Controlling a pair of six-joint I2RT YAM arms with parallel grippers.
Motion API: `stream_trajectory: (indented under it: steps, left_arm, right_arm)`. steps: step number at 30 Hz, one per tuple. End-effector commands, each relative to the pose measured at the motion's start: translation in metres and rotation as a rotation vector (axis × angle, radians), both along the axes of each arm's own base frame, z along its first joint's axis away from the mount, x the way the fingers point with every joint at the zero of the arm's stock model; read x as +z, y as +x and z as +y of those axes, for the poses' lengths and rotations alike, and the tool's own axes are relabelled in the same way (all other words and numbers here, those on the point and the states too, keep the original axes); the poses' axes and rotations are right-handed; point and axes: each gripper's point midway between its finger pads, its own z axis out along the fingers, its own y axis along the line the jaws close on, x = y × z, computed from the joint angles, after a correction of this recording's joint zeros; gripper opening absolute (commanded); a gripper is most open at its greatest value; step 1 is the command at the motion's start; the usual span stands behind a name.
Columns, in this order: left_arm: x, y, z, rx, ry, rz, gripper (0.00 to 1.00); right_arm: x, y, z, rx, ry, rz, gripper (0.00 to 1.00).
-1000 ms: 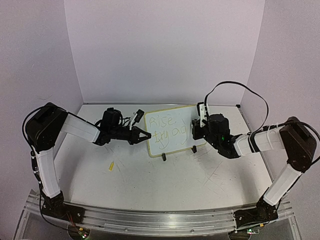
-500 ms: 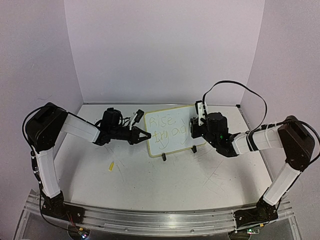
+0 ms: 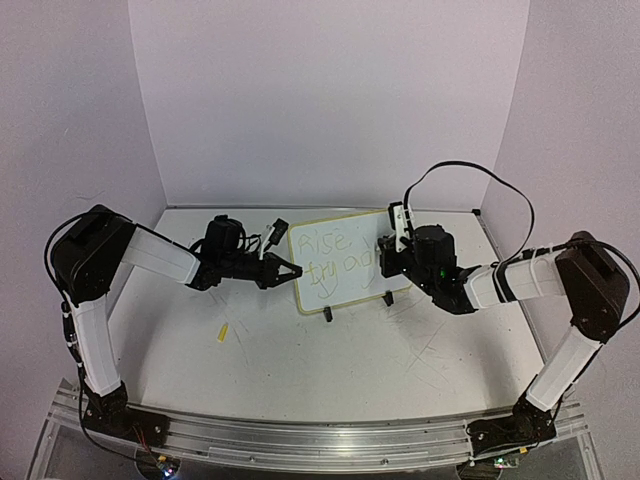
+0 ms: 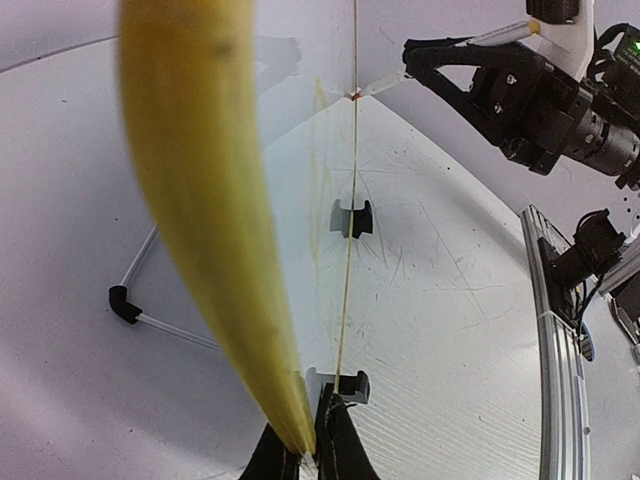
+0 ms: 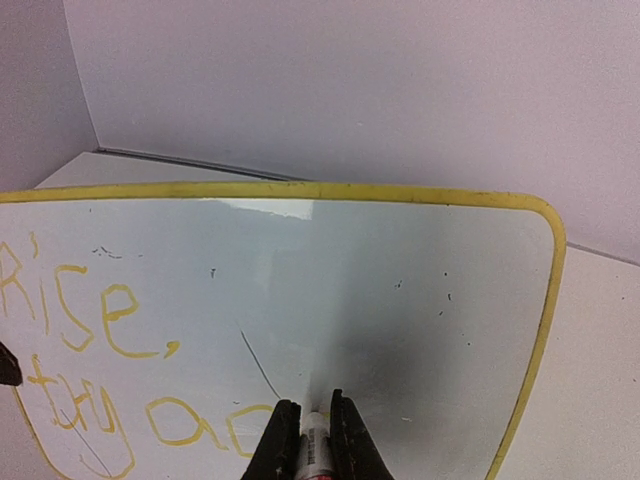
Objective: Write a sentence on the whiteboard
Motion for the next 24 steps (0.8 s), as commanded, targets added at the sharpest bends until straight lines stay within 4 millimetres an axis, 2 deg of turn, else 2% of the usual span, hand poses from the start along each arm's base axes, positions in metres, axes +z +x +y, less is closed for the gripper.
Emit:
stream_trajectory:
  steps: [1, 12, 24]
  left_arm:
    - [-0.036, 0.022, 0.022, 0.115, 0.155, -0.034, 0.0]
    - [-0.036, 0.022, 0.022, 0.113, 0.155, -0.033, 0.0]
    - [-0.037, 0.021, 0.022, 0.112, 0.156, -0.03, 0.0]
  right_arm:
    - [-0.018, -0.004, 0.0, 0.011, -0.001, 0.045, 0.0]
    - [-0.032, -0.01, -0.009, -0.01, -0.019, 0.078, 0.0]
    - [-0.022, 0.001, -0.018, -0.084, -0.037, 0.041, 0.0]
